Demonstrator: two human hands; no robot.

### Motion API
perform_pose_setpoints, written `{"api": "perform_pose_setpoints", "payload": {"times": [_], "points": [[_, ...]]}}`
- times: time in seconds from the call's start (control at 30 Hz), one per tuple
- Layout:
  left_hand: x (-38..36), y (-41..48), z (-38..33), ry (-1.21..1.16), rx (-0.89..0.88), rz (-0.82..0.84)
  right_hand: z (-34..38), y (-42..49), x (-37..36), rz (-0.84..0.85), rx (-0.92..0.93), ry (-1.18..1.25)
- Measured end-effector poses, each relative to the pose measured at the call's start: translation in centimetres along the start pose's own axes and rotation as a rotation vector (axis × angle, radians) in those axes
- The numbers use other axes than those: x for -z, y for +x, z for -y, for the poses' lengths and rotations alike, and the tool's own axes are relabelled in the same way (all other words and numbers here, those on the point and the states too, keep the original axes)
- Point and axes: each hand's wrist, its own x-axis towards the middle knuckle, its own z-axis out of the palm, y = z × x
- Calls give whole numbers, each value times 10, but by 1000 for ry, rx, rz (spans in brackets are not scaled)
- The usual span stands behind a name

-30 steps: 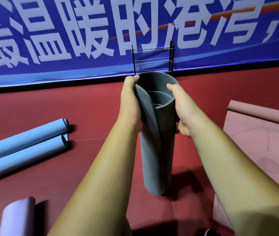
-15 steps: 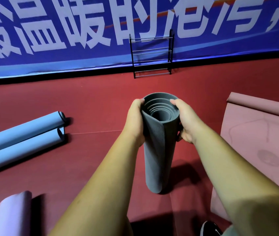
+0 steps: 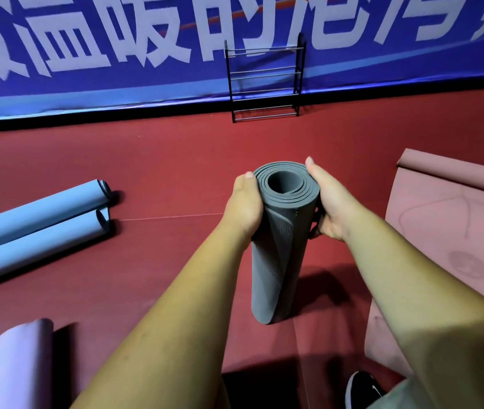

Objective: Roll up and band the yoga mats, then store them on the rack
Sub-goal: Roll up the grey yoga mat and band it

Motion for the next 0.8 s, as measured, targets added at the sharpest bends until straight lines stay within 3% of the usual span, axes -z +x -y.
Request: {"api": "perform_pose_setpoints", "payload": {"times": [0.13, 0.37, 0.5, 0.63, 0.8], "points": [[6, -2, -4, 117, -22, 19, 2, 1, 0, -86, 33, 1], [13, -10, -11, 70, 64, 200, -1, 10, 1, -156, 48, 59], [7, -3, -11, 64, 92, 155, 0, 12, -3, -123, 57, 46], [6, 5, -9, 140, -41, 33, -2, 10, -7, -67, 110, 23], [21, 9, -11, 169, -191, 69, -3, -1, 0, 27, 277, -151]]}}
